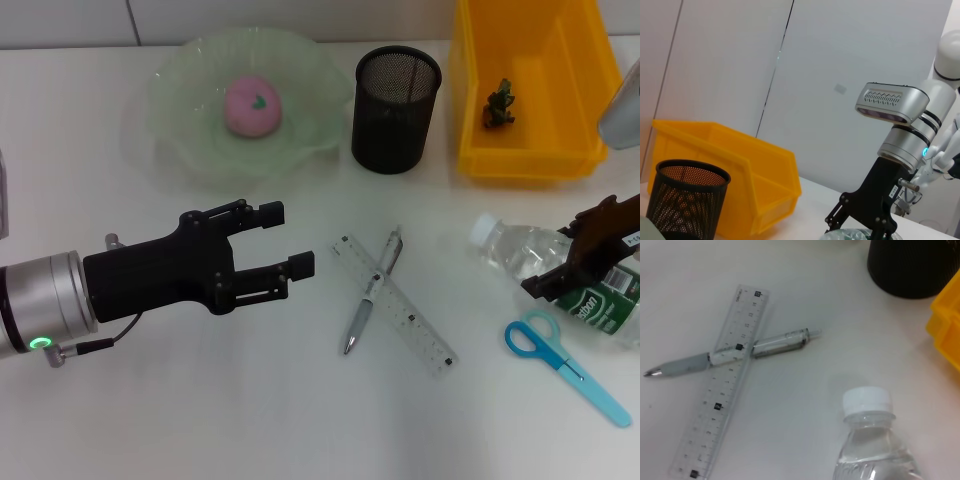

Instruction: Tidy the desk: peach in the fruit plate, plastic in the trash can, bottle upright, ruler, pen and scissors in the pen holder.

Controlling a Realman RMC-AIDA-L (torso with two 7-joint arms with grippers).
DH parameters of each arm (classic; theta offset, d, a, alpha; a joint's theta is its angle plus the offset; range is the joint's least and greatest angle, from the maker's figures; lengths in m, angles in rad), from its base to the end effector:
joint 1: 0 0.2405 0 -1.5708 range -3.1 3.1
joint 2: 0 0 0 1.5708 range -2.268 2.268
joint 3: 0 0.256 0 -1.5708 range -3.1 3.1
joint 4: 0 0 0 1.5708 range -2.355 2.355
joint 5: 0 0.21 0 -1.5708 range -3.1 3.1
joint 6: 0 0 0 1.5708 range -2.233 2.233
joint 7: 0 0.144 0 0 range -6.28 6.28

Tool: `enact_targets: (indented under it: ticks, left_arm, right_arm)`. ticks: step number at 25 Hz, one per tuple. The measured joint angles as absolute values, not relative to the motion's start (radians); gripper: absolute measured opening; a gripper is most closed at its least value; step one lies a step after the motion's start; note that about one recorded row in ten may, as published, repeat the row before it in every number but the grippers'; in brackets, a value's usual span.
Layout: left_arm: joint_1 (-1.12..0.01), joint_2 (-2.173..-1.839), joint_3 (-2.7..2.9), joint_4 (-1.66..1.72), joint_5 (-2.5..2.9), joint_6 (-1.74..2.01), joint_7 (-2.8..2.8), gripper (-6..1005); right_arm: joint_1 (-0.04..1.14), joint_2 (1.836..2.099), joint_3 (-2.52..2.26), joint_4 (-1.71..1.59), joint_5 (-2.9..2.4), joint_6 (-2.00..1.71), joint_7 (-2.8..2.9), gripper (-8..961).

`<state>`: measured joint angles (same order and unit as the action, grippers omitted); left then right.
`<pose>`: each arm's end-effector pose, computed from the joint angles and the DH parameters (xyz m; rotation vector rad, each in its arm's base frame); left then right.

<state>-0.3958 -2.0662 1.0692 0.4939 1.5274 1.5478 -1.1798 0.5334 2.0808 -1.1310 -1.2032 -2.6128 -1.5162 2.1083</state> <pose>-0.2623 0.2859 -0.0349 -2.6934 -0.5927 -0.9970 0.2504 0.3505 0.0224 -2.6714 0.7818 -0.4657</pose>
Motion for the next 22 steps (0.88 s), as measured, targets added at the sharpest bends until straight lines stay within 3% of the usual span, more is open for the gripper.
enact_targets:
  ticks: [6,14,22]
  left_arm:
    - [-0.393,-2.066,1.069,0.494,1.525,1.553,-1.18,772]
    - [-0.397,-2.066,1.069,0.494,1.522,1.557,-1.18,771]
    - [-0.416,-2.067,1.069,0.494,1.522,1.558,-1.18,770]
  right_arm:
    - [0.509,2.079,-1.119,-1.22,-2.557,-1.531,2.079,798]
    - [0.339,2.08,-1.04,-1.353,-2.326,-1.53,1.932,795]
    - [0.25,2.082,-0.878,-1.286,-2.144,-1.531,1.747,794]
